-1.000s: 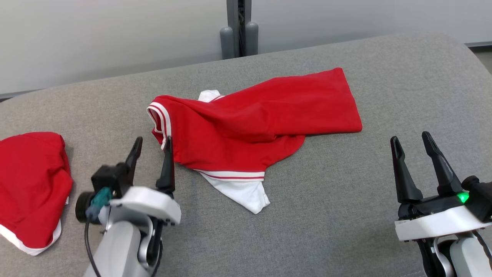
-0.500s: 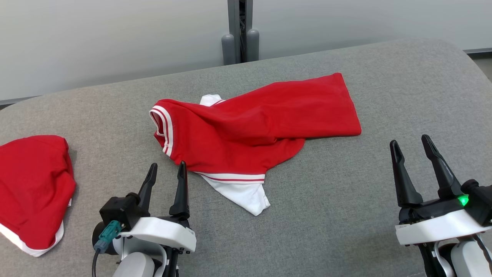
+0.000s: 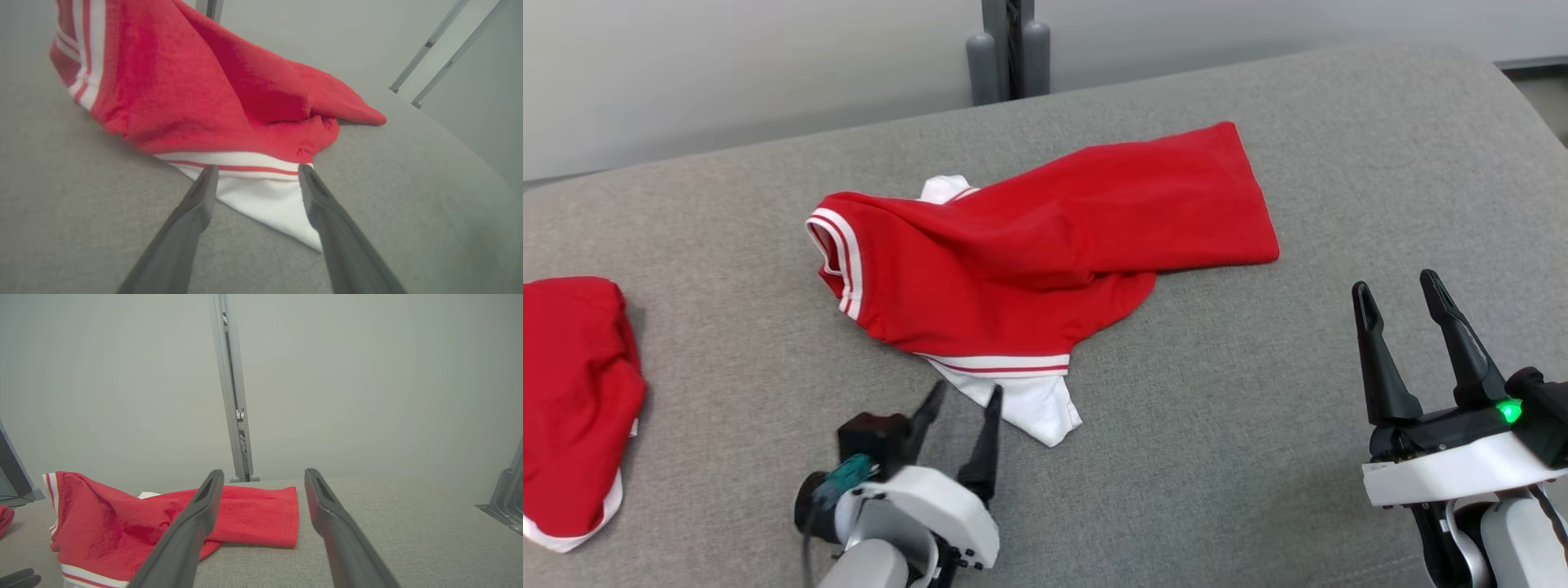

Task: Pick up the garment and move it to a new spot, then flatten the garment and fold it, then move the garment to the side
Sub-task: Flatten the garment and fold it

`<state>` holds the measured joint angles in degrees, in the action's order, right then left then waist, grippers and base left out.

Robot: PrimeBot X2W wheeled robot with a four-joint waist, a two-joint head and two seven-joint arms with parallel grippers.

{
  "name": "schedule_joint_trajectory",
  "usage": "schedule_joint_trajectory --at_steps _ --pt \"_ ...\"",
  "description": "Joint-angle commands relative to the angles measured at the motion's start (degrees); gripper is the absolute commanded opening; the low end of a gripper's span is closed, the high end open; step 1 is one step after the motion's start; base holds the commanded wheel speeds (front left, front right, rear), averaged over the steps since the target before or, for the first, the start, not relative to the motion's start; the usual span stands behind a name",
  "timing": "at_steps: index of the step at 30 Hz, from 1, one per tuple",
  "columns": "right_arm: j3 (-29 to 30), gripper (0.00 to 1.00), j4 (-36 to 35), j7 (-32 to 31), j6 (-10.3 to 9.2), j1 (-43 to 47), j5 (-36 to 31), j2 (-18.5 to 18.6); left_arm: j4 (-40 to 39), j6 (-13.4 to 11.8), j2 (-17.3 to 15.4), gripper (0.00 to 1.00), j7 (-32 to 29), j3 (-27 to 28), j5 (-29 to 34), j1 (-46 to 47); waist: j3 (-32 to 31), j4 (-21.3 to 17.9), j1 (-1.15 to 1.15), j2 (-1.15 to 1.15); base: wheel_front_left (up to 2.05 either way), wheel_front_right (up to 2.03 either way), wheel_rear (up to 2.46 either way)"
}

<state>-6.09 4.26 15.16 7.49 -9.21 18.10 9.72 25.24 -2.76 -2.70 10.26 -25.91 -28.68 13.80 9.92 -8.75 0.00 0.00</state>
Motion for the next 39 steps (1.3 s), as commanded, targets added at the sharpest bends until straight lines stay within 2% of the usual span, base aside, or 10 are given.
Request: schedule_joint_trajectory --at_steps 1,7,10,16,18,19,20,21,29,39 --pt "0.04 1.00 -0.10 0.01 0.00 -1.05 0.42 0.14 1.36 -0.25 -0.44 1.00 -1.38 -0.72 0.63 2.04 1.11 -0.86 0.00 0.00 0.00 0.00 0.00" --pt "-0.21 1.00 -0.38 0.01 0.00 -2.22 0.59 -0.47 6.21 -3.52 -0.31 1.00 -6.98 -2.51 1.26 5.93 3.75 -2.62 0.00 0.00 0.00 0.00 0.00" --pt "0.21 1.00 -0.22 0.02 0.00 -2.46 0.75 -0.63 8.23 -4.39 -0.32 1.00 -9.71 -3.23 1.38 6.69 4.68 -3.20 0.00 0.00 0.00 0.00 0.00" --pt "0.53 1.00 -0.21 0.02 0.00 -2.75 0.81 -0.96 9.75 -4.34 -0.30 1.00 -11.78 -3.84 0.83 7.30 5.35 -3.70 0.00 0.00 0.00 0.00 0.00" --pt "0.68 1.00 -0.14 0.02 0.00 -2.75 0.84 -0.97 9.84 -3.41 -0.25 0.99 -12.06 -4.24 0.46 7.53 5.42 -3.76 0.00 0.00 0.00 0.00 0.00" --pt "0.72 1.00 -0.03 0.02 0.00 -2.80 0.86 -0.99 9.76 -2.93 -0.17 0.39 -11.96 -4.46 0.20 7.53 5.41 -3.75 0.00 0.00 0.00 0.00 0.00" --pt "0.75 1.00 0.07 0.02 0.00 -2.86 0.86 -1.02 9.54 -2.59 -0.13 0.09 -11.68 -4.53 0.07 7.49 5.37 -3.73 0.00 0.00 0.00 0.00 0.00" --pt "0.72 1.00 0.14 0.02 0.00 -2.90 0.75 -1.11 9.40 -2.51 -0.13 0.00 -11.44 -4.62 -0.10 7.50 5.30 -3.69 0.00 0.00 0.00 0.00 0.00" --pt "0.70 1.00 0.93 0.02 0.00 -2.49 0.21 -0.84 7.07 -2.15 -0.66 0.00 -9.36 -4.46 -0.69 7.96 3.72 -2.56 0.00 0.00 0.00 0.00 0.00" --pt "0.50 1.00 1.29 0.02 0.00 -1.15 -0.35 -0.77 -1.18 -3.00 -2.74 0.00 -5.23 -1.92 -1.65 6.47 -0.27 -0.83 0.00 0.00 0.00 0.00 0.00"
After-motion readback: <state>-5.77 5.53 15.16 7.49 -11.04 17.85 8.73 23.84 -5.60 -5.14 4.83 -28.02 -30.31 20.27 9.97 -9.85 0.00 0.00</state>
